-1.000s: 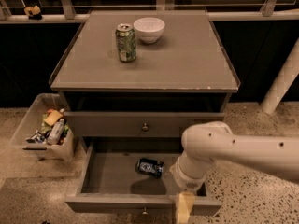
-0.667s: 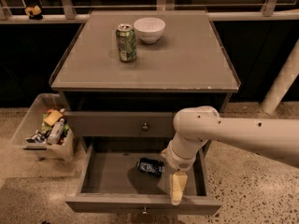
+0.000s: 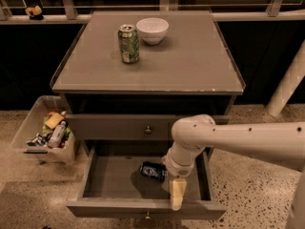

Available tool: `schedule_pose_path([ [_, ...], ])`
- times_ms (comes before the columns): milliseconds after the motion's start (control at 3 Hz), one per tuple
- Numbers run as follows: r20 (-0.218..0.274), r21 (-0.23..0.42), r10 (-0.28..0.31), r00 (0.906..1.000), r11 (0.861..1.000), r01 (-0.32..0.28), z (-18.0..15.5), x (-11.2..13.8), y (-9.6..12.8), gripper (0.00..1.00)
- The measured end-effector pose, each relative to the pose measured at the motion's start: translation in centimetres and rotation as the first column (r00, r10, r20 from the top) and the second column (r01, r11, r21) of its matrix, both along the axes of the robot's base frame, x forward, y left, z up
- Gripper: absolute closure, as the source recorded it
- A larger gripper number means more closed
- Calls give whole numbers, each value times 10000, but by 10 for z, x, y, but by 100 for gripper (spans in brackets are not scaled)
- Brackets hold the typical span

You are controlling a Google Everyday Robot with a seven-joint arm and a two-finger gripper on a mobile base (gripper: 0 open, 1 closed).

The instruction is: Pick pepsi can from middle drawer and place on counter

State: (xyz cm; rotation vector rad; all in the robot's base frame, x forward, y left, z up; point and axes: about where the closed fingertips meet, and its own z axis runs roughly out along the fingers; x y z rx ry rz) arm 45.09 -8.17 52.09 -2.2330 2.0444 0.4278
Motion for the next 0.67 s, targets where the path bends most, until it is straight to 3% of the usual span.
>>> schedule_pose_path([
  [333,327,-238,818,9961,9964,-810,-51,39,20,0],
  [667,326,-237,813,9962,9965,-806,-51,39,20,0],
])
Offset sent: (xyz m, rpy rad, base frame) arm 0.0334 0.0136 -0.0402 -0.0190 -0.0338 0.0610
